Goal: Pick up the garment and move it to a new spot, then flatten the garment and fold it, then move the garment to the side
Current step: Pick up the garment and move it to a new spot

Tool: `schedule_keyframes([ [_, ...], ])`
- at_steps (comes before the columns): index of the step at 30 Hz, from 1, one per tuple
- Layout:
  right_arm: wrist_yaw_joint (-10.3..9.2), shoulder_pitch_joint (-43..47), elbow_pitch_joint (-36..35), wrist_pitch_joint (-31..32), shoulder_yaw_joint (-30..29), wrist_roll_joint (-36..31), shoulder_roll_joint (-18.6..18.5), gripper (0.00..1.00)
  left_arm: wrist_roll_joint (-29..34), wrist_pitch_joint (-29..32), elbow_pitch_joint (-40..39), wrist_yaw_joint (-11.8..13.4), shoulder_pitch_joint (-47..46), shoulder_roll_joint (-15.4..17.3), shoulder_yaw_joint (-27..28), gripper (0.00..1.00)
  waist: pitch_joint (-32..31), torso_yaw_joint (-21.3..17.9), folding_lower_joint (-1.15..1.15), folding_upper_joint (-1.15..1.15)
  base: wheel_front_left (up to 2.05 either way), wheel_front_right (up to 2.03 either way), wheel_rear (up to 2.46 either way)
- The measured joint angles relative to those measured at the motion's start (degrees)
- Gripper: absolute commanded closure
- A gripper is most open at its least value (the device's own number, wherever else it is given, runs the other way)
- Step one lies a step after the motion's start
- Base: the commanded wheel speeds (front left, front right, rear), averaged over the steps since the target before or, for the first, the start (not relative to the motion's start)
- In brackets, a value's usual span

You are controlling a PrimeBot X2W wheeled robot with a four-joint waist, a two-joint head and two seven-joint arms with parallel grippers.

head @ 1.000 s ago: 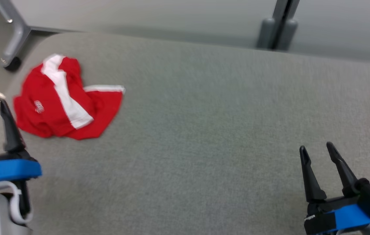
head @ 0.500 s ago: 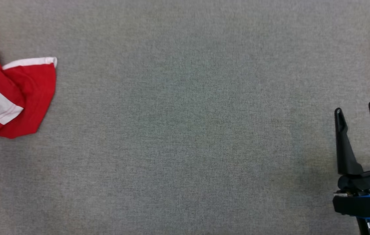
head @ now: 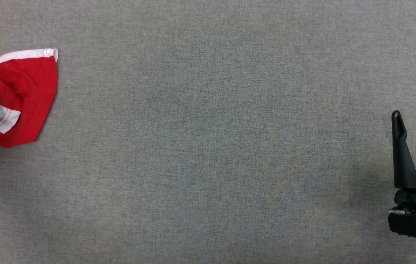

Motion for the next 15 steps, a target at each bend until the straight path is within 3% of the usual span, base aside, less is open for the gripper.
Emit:
schedule_keyframes([
  [5,0.0,-0.01,0.11,0.13,0.53,0.07,-0.11,0.0,-4.78,5.17,1.33,0.0,-0.36,1.05,-2.63,0.0,-0.53,-0.06,-0.01,0.0,0.0,0.0,0.0],
  [6,0.0,-0.02,0.18,0.23,0.77,0.07,-0.09,0.0,-5.49,6.71,1.62,0.0,-0.48,1.19,-3.24,0.33,-0.68,-0.16,-0.01,0.0,0.0,0.0,0.0],
  [7,0.0,-0.04,0.25,0.31,0.92,0.08,-0.09,0.0,-6.49,8.06,1.91,0.0,-0.54,1.43,-3.45,0.85,-0.86,-0.28,-0.01,-0.01,0.0,0.0,0.0],
  [8,0.0,-0.05,0.29,0.31,1.02,0.1,-0.08,0.0,-7.31,8.77,2.11,0.0,-0.54,1.67,-3.64,1.0,-1.0,-0.43,-0.01,-0.01,0.0,0.0,0.0],
  [15,0.0,0.07,1.37,-0.19,1.08,0.53,0.23,0.0,-8.62,4.85,2.05,-0.01,0.54,2.83,-5.7,1.0,-3.14,-1.3,0.0,-0.01,0.0,0.0,0.0],
])
